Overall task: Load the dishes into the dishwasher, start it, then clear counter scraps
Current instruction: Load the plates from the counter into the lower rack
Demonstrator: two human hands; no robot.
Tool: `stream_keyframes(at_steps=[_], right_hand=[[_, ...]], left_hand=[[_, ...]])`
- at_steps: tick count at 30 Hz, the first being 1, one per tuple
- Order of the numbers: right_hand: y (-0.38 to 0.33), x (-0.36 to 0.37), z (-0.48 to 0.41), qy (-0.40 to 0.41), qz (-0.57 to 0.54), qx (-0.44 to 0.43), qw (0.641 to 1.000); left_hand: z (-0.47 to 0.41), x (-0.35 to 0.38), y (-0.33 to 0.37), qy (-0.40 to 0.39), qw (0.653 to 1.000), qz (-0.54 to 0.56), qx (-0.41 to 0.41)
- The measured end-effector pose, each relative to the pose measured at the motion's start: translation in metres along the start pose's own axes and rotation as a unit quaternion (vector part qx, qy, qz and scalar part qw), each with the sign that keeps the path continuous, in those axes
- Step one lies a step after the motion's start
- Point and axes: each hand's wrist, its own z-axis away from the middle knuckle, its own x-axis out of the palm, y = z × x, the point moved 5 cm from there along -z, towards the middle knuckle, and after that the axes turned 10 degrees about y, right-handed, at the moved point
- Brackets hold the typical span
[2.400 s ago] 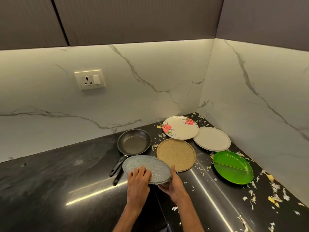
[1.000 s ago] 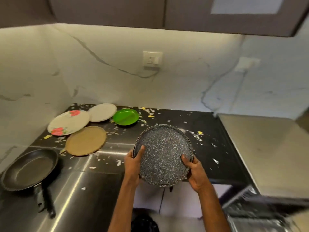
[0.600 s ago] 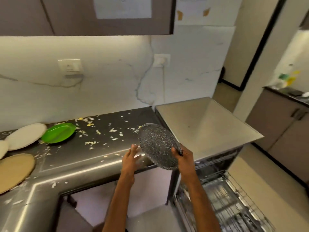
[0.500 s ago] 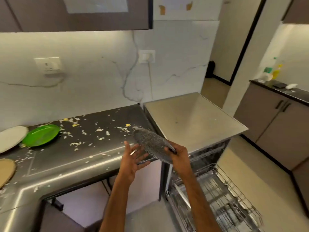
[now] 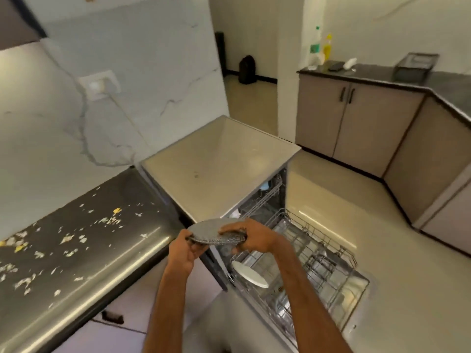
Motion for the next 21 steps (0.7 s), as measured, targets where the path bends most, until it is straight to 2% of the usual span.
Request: stream_keyframes(at_steps=[2, 4, 6, 8, 9, 12, 14, 15, 17, 21], right_hand=[[0.024, -0.019, 0.011, -0.028, -0.002, 0.048, 0.998], [0.054, -0.036, 0.027, -0.020, -0.067, 0.118, 0.991], [0.089, -0.053, 0.040, 0.095, -0.138, 0.186, 0.968], [0.130, -0.064, 0.056, 0.265, -0.184, 0.264, 0.909], [0.149, -0.062, 0.062, 0.306, -0.214, 0.299, 0.878], [0.181, -0.036, 0.068, 0.314, -0.369, 0.359, 0.797], [0.200, -0.019, 0.067, 0.363, -0.435, 0.375, 0.733], [0.210, -0.008, 0.067, 0.397, -0.449, 0.386, 0.702], [0.229, 0.018, 0.069, 0.440, -0.445, 0.414, 0.661], [0.272, 0.091, 0.071, 0.463, -0.445, 0.484, 0.595]], left_hand=[[-0.007, 0.022, -0.008, -0.011, 0.999, -0.047, 0.000], [-0.014, 0.046, -0.016, -0.032, 0.996, -0.081, 0.004], [-0.020, 0.067, -0.021, -0.048, 0.993, -0.107, 0.004], [-0.029, 0.087, -0.029, -0.063, 0.988, -0.141, -0.004], [-0.036, 0.095, -0.033, -0.072, 0.985, -0.157, -0.006], [-0.059, 0.122, -0.051, -0.103, 0.973, -0.205, -0.017], [-0.086, 0.137, -0.070, -0.114, 0.958, -0.262, -0.032], [-0.101, 0.142, -0.081, -0.116, 0.949, -0.290, -0.041], [-0.134, 0.146, -0.103, -0.120, 0.927, -0.350, -0.059], [-0.196, 0.134, -0.158, -0.126, 0.886, -0.435, -0.101]])
